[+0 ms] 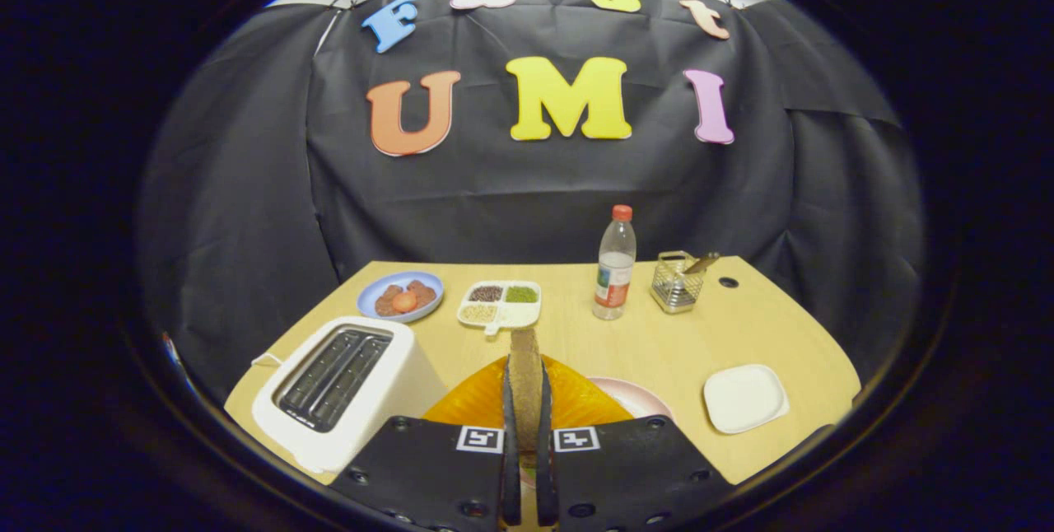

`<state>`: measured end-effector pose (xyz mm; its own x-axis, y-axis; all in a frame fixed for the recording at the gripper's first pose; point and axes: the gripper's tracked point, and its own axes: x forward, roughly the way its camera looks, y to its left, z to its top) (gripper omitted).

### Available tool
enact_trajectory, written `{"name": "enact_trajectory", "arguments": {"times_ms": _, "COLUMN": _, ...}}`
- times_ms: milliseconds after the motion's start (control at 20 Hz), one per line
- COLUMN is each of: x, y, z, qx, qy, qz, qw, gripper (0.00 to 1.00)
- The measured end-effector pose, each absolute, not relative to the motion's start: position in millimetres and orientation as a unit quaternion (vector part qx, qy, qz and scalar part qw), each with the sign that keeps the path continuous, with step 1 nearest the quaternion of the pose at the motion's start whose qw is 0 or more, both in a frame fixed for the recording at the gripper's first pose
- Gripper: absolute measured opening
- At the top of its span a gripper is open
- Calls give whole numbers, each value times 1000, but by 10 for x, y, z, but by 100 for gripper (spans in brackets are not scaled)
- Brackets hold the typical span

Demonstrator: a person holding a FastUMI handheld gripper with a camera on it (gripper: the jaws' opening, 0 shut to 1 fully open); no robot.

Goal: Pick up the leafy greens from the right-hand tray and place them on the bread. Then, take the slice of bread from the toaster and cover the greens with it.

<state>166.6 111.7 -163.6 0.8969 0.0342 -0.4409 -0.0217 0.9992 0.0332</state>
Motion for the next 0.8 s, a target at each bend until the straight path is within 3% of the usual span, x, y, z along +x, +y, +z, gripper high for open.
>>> {"name": "enact_trajectory", "arguments": {"times_ms": 750, "x": 1793, "y": 552, "z": -2310, "qx": 40, "qy": 276, "qz": -10, "qw": 960, "gripper": 8}}
{"name": "enact_trajectory", "arguments": {"times_ms": 800, "x": 1792, "y": 518, "z": -2334, "qx": 40, "qy": 277, "qz": -11, "qw": 960, "gripper": 12}}
